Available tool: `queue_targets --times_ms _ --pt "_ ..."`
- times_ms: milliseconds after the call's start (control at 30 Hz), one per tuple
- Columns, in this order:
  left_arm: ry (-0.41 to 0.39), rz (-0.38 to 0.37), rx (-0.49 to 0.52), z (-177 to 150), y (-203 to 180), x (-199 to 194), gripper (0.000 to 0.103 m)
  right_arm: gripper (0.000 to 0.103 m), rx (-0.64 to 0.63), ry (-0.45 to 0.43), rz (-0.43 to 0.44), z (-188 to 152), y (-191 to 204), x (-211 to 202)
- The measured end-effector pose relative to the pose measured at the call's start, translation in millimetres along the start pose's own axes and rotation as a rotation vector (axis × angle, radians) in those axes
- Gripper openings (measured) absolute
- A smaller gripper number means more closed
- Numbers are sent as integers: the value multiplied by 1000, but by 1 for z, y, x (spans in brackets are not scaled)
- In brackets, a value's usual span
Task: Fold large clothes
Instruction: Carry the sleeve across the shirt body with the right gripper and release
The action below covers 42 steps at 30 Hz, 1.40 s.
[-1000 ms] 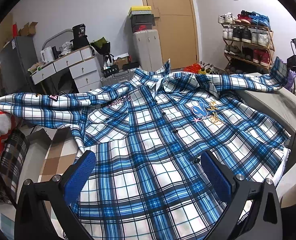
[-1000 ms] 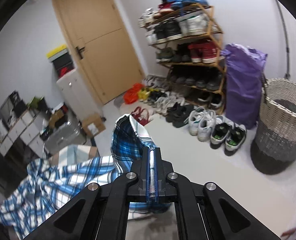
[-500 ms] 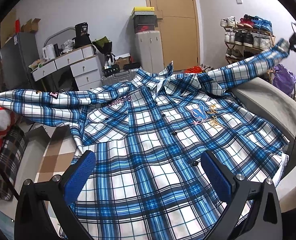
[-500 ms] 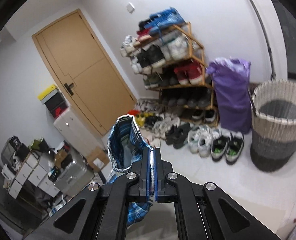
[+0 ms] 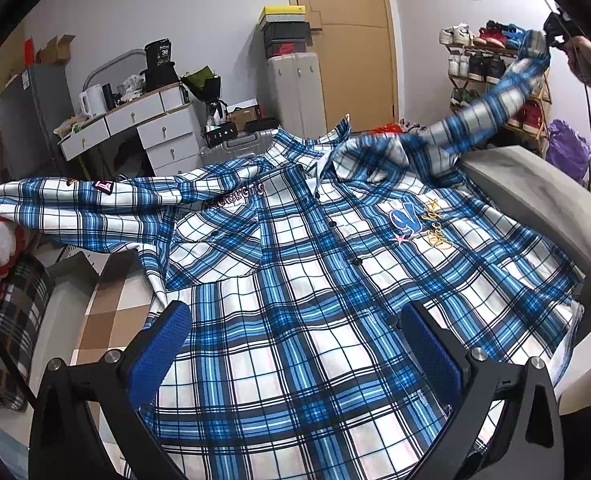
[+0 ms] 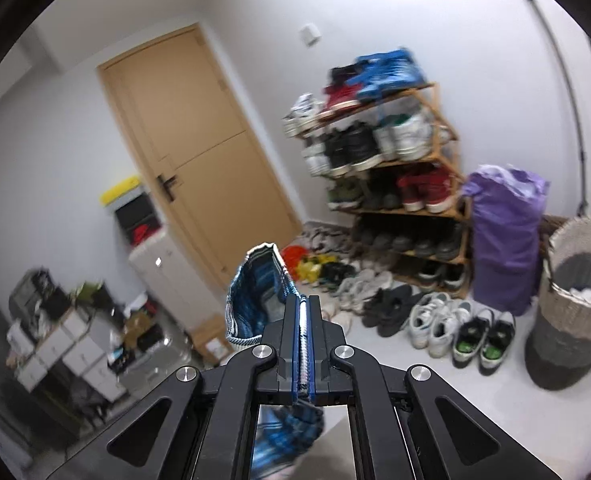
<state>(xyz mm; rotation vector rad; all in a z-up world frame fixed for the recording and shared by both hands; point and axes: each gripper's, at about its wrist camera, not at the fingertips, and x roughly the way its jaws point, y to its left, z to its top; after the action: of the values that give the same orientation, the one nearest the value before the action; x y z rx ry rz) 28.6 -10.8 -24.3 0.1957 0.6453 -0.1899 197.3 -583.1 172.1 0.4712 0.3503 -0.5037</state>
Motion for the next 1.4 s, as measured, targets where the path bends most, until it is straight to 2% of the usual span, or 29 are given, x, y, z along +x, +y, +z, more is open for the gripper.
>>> queue_targets --times_ms 133,367,500,667,800,900,1033,1100,1200,1300,1333,1367,1400 --pt "-13 -14 -43 0 12 -7 102 2 -54 35 157 -18 53 -3" --pt "-48 -17 -91 -4 33 -18 102 3 -128 144 447 -75 186 -18" --pt "-74 -23 -128 -6 47 -26 102 3 -173 241 615 -132 269 -24" --pt "-106 -37 -189 -7 68 -34 102 3 -138 422 791 -220 336 -13" --pt "-110 -59 -240 -9 80 -36 102 3 -85 603 861 -309 374 11" --pt "-120 -70 -260 -10 85 -38 102 3 -85 721 873 -377 397 27" --pt "-132 -77 -265 -9 89 -39 102 3 -97 841 860 -447 421 45" --pt "-135 -81 -268 -10 91 -39 102 3 -100 917 841 -482 423 56" --pt "-134 -89 -276 -11 94 -39 102 5 -145 973 813 -517 416 62" --pt "-135 -92 -281 -10 95 -38 102 11 -177 1046 807 -540 409 67" --pt "-136 -94 -283 -10 95 -39 102 23 -188 1048 820 -540 406 66" --pt "-138 -97 -285 -10 96 -39 102 49 -201 1039 851 -536 403 63" --pt "-142 -103 -287 -10 95 -40 102 67 -204 1011 879 -529 397 58"
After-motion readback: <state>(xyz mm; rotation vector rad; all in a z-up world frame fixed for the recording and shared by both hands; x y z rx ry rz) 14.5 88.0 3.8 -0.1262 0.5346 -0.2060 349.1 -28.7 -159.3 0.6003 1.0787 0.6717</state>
